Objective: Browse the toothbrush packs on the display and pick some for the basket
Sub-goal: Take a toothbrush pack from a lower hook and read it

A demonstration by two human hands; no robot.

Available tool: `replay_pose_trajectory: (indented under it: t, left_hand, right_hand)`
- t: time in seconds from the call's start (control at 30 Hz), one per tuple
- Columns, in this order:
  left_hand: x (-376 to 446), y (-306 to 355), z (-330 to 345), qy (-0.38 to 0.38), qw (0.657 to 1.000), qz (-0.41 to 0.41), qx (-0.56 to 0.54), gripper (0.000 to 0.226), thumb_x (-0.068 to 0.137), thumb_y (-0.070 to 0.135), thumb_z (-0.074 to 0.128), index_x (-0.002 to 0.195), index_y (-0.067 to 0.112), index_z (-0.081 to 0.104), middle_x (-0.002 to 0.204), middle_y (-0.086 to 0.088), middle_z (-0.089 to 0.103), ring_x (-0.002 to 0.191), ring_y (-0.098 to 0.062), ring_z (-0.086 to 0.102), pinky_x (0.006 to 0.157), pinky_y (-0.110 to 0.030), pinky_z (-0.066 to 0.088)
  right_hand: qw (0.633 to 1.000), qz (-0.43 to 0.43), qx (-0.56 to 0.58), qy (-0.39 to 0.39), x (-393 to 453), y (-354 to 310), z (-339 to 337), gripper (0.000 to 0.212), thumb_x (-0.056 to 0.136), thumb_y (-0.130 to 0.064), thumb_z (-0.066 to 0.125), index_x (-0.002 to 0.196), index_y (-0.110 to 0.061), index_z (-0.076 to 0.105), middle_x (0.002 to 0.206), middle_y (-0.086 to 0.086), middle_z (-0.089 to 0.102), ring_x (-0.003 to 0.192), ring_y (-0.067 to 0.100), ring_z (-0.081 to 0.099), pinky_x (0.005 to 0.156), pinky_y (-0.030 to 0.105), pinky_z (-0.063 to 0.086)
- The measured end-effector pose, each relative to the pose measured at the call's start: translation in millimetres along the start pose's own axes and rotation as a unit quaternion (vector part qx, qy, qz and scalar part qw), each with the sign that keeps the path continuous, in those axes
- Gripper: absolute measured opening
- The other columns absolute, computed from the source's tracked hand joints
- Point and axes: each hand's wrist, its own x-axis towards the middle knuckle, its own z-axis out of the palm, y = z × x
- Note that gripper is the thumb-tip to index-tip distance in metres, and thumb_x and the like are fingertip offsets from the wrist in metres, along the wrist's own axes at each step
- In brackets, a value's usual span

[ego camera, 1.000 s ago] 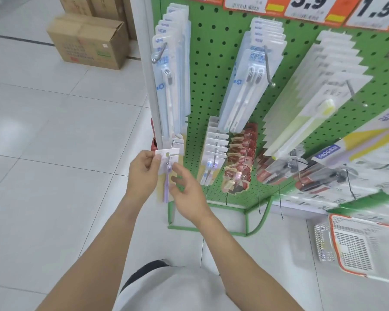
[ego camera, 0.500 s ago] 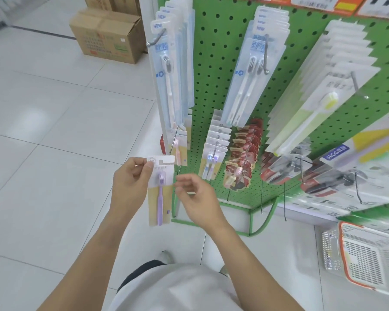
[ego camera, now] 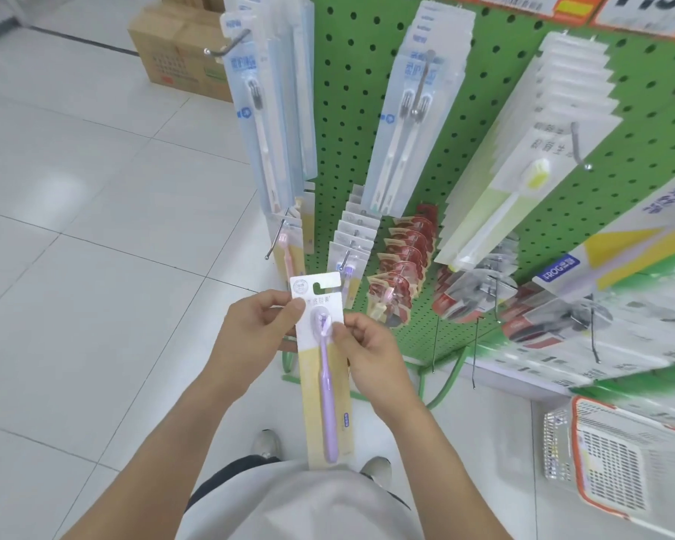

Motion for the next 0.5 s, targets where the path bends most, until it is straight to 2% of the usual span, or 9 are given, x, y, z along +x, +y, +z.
replay_pose_trajectory:
  t: [0.07,0.13,0.27,0.33,0.4,0.43,0.5]
  left_hand:
    - [-6,0,5,-0.024,1.000,0.004,0.018,0.013,0.099,0.012,0.062,0.105,0.005,0.070,0.087,-0.009,0.079,0.080,-0.027,0.076,0.067,-0.025,0.060]
    - [-9,-1,9,-0.021,0.999,0.007,0.037,0.012,0.098,0.010,0.063,0.106,0.007,0.071,0.086,-0.007,0.079,0.079,-0.025,0.076,0.069,-0.026,0.061]
    - [-10,-4,15,0.009,0.999,-0.001,0.033,0.013,0.097,0.011,0.065,0.108,0.007,0.070,0.088,-0.006,0.079,0.085,-0.032,0.076,0.078,-0.043,0.063]
    - [-11,-2,18,0.013,1.000,-0.002,0.015,0.013,0.096,0.010,0.066,0.108,0.006,0.070,0.088,-0.008,0.079,0.084,-0.032,0.076,0.077,-0.044,0.063]
    - [-13,0,20,0.009,1.000,0.006,0.001,0.012,0.097,0.009,0.065,0.107,0.006,0.070,0.088,-0.007,0.079,0.081,-0.029,0.076,0.073,-0.037,0.063]
    - [-14,2,21,0.003,1.000,0.010,0.000,0.012,0.097,0.008,0.064,0.107,0.007,0.070,0.089,-0.007,0.079,0.080,-0.027,0.076,0.071,-0.032,0.063]
    - [-15,2,19,-0.026,1.000,0.014,0.005,0.013,0.096,0.008,0.065,0.108,0.008,0.070,0.092,-0.006,0.079,0.081,-0.026,0.076,0.072,-0.031,0.062]
  right_hand:
    - [1.000,0.000,0.005,-0.004,-4,0,-7,0.015,0.097,-0.026,0.060,0.092,-0.021,0.073,0.088,0.010,0.076,0.076,0.023,0.062,0.075,0.040,0.048]
    - [1.000,-0.003,0.003,-0.016,-7,-2,-14,0.014,0.096,-0.028,0.061,0.089,-0.024,0.073,0.085,0.009,0.076,0.074,0.023,0.059,0.073,0.040,0.047]
    - [0.998,0.006,0.009,-0.062,-12,-11,-27,0.016,0.103,-0.016,0.059,0.092,-0.016,0.071,0.078,0.001,0.071,0.070,0.015,0.060,0.069,0.031,0.048]
    - [0.997,-0.008,0.004,-0.077,-12,-16,-31,0.019,0.100,-0.028,0.063,0.094,-0.012,0.072,0.079,0.011,0.068,0.072,0.019,0.056,0.071,0.034,0.045]
    - [0.997,-0.023,-0.008,-0.074,-12,-18,-31,0.032,0.095,-0.041,0.067,0.094,-0.010,0.072,0.082,0.027,0.065,0.074,0.022,0.053,0.072,0.039,0.043]
    - [0.998,-0.024,-0.003,-0.064,-12,-19,-30,0.028,0.095,-0.038,0.066,0.092,-0.012,0.073,0.081,0.026,0.066,0.073,0.022,0.054,0.071,0.039,0.044]
    - [0.998,-0.025,0.016,-0.047,-12,-17,-30,0.017,0.101,-0.022,0.062,0.091,-0.013,0.073,0.078,0.010,0.071,0.071,0.020,0.060,0.071,0.037,0.048]
